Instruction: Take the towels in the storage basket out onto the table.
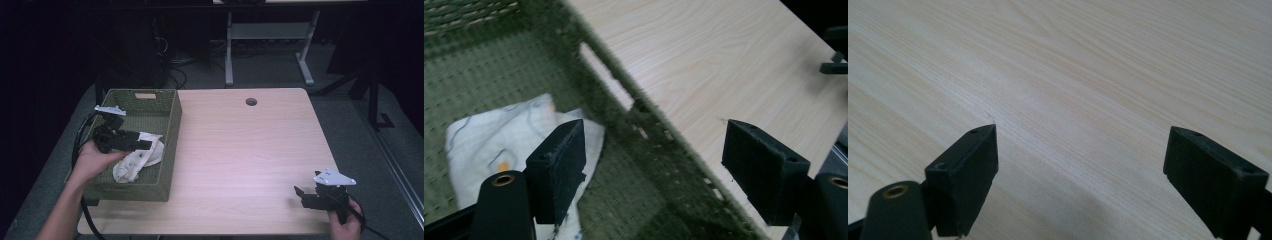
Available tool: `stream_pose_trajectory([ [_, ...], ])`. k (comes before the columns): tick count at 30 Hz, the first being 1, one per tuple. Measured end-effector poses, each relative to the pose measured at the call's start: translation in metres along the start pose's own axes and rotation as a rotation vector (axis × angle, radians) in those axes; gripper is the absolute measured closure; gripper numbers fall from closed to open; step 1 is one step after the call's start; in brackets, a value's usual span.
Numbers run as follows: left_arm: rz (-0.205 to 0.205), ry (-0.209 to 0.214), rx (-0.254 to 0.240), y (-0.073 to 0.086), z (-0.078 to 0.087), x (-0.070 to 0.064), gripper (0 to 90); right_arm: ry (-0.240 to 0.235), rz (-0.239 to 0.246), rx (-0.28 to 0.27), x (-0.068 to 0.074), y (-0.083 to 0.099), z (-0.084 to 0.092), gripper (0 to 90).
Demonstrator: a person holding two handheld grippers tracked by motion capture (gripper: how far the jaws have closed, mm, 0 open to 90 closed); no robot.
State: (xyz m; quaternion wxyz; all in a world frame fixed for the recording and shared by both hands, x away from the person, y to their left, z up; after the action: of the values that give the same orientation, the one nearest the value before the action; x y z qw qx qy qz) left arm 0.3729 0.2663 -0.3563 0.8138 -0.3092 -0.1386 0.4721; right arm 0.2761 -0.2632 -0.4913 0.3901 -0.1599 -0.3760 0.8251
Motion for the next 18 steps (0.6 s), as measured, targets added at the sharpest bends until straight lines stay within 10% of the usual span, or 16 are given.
stream_pose_trajectory([
  [18, 0.066, -0.167, 0.215, 0.026, -0.044, 0.047, 30.8, -0.002, 0.003, -0.005, 0.0, -0.001, 0.002, 13.9],
])
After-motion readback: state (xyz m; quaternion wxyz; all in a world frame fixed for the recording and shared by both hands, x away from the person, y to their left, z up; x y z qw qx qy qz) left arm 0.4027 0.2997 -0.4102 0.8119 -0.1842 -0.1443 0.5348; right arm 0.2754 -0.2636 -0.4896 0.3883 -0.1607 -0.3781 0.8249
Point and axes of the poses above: each handheld gripper's, and its own axes: z roughly backward along the jaws, y roughly out of its underside, x roughly to its left, the point moved 6 cm from there along -z, roughly forward along the jaws, and after that the axes turned 15 degrees about -y, right-handed, at the moved point
